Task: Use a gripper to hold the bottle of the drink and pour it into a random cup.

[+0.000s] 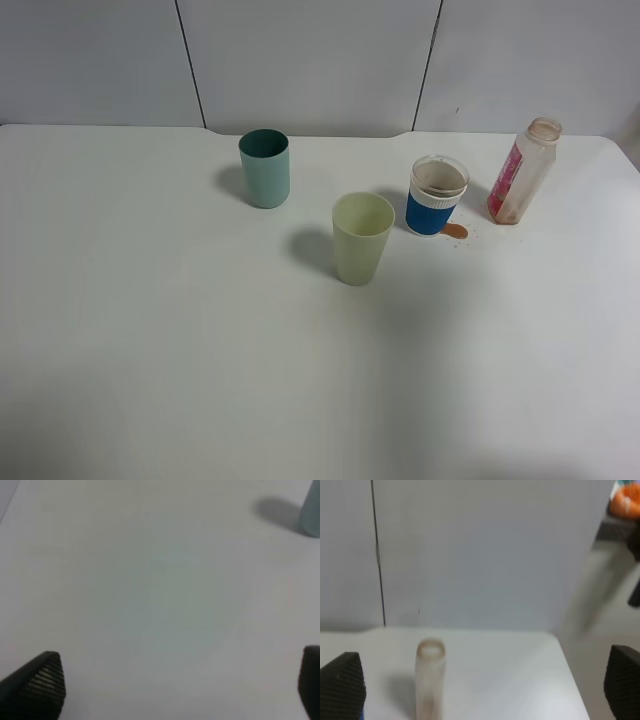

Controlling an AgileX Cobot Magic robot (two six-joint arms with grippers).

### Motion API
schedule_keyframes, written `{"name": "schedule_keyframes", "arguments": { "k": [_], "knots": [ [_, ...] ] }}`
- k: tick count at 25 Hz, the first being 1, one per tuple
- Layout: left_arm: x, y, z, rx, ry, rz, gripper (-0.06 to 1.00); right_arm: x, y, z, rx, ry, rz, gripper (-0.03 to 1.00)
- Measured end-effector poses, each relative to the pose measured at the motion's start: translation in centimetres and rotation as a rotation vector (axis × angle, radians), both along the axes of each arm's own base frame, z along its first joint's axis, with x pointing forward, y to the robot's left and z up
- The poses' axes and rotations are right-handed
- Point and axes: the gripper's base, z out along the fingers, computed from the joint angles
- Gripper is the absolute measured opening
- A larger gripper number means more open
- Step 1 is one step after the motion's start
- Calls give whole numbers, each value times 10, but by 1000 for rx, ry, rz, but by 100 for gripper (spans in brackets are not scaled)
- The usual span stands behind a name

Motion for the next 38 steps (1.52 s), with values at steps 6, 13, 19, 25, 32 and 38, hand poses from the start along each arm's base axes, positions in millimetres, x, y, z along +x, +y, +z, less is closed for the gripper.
{"name": "schedule_keyframes", "arguments": {
  "k": [6, 13, 19, 25, 32, 38],
  "knots": [
    [0, 0, 0, 0, 0, 0, 93, -52, 2, 4, 14, 91, -14, 94],
    [0, 0, 0, 0, 0, 0, 93, -86, 8, -26, 62, 160, 14, 94],
    [0, 0, 0, 0, 0, 0, 93, -89, 9, -58, 85, 242, 20, 94],
    [0, 0, 0, 0, 0, 0, 93, -79, 10, -80, 89, 337, 27, 94],
    [0, 0, 0, 0, 0, 0, 93, -73, 8, -84, 88, 301, 25, 94],
    [0, 0, 0, 0, 0, 0, 93, -73, 8, -84, 94, 301, 28, 94]
  ]
}}
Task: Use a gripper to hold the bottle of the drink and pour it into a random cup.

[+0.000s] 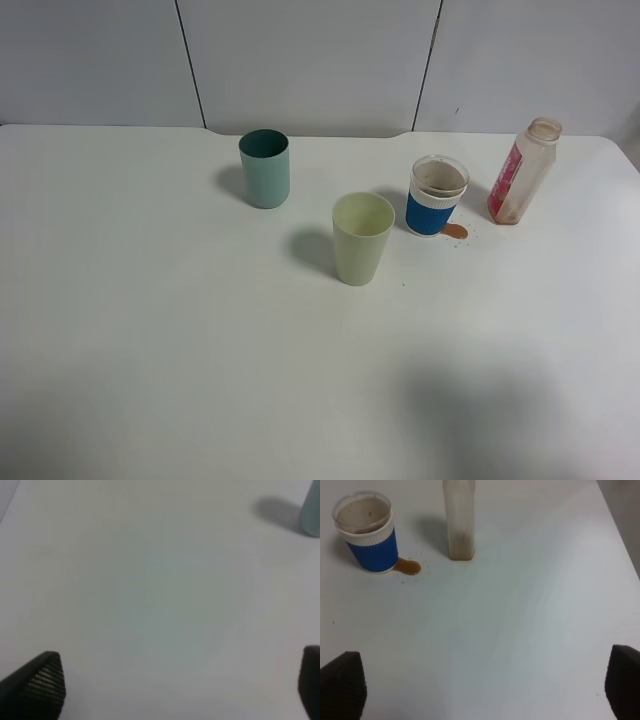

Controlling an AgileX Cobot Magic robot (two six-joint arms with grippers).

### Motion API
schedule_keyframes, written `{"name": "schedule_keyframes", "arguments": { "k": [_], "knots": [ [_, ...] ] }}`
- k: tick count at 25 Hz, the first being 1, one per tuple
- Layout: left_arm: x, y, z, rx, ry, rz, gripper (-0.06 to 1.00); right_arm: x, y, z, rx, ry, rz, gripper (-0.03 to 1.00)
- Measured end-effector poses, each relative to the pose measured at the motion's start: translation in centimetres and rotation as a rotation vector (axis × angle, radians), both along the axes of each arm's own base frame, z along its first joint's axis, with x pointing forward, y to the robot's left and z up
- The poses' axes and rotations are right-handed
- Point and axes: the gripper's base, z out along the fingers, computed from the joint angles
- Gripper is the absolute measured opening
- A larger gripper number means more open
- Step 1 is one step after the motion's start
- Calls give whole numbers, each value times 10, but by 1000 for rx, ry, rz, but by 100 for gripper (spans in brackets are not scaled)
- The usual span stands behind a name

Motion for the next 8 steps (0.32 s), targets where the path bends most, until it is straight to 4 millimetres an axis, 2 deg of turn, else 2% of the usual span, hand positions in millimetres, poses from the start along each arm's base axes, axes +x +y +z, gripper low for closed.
{"name": "schedule_keyframes", "arguments": {
  "k": [8],
  "knots": [
    [0, 0, 0, 0, 0, 0, 93, 0, 0, 0, -1, 0, 0, 94]
  ]
}}
